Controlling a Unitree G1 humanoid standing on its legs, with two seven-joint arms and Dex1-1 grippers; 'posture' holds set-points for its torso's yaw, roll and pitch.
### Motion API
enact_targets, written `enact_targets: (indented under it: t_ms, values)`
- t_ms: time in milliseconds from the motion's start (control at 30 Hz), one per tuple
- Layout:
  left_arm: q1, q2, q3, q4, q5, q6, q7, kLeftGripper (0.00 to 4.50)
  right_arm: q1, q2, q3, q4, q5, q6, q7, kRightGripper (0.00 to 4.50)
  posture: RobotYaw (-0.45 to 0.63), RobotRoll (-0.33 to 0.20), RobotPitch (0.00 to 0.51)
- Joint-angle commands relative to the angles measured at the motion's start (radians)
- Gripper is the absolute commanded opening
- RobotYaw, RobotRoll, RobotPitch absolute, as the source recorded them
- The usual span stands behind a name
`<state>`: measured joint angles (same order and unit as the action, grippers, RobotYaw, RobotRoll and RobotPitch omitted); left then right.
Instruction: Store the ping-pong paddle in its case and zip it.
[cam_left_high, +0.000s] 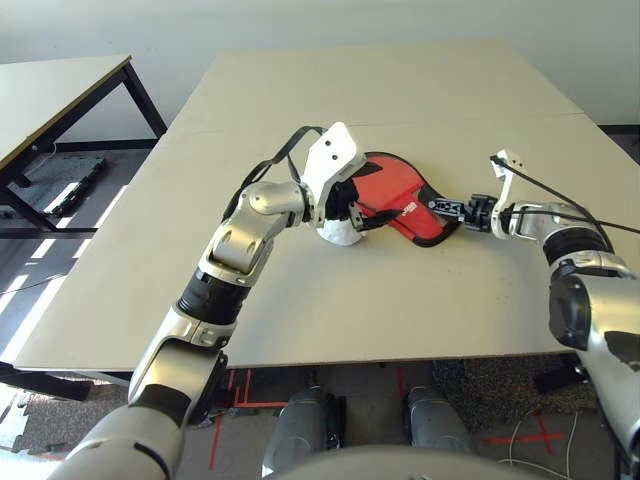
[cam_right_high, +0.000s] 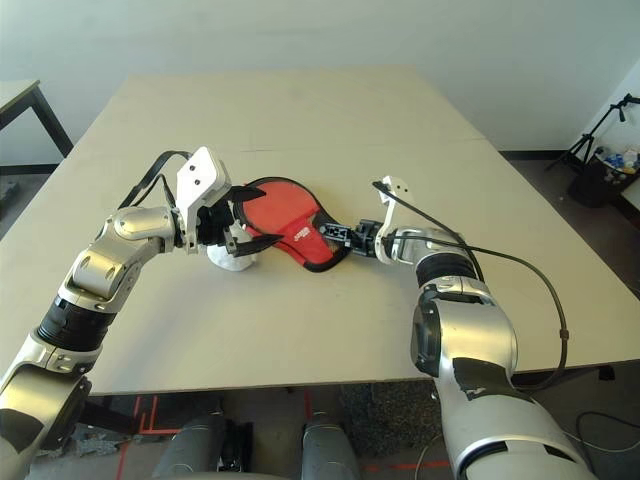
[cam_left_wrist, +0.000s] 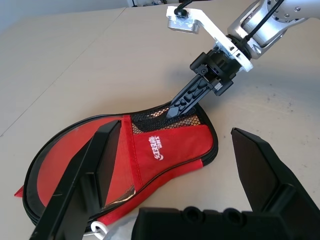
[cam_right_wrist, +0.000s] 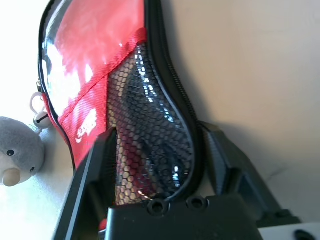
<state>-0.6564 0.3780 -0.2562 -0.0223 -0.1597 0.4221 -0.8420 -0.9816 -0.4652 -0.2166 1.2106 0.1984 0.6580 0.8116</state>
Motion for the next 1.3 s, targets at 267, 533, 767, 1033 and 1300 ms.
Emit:
enact_targets:
  t_ms: [267,533,767,1033,1300]
  values:
    - [-0.001,-0.001,-0.003,0.011,0.005,-0.008,-0.005,4.5,0.024,-0.006,-0.01,0.014,0.004,0.035,-0.02,0.02,0.01,0.0,0.028]
    - [-0.004,-0.004,-0.005,0.02,0.01,-0.016,-0.002,4.5,0.053,-0.032,0.011,-0.034,0.007,0.089,0.028,0.02,0.01,0.0,0.03]
    - [-0.001,-0.012,-0.009,0.032,0.014,-0.029,0.001,4.5,0.13,-0.093,0.054,-0.198,0.018,0.217,0.111,0.02,0.01,0.0,0.036]
    - [0.008,-0.022,-0.009,0.036,0.017,-0.04,0.008,4.5,0.36,-0.173,0.054,-0.629,0.118,0.459,0.14,0.02,0.01,0.0,0.042]
    - [0.013,-0.031,-0.012,0.046,0.02,-0.053,0.013,4.5,0.601,-0.161,-0.056,-1.058,0.262,0.716,0.022,0.02,0.0,0.0,0.046]
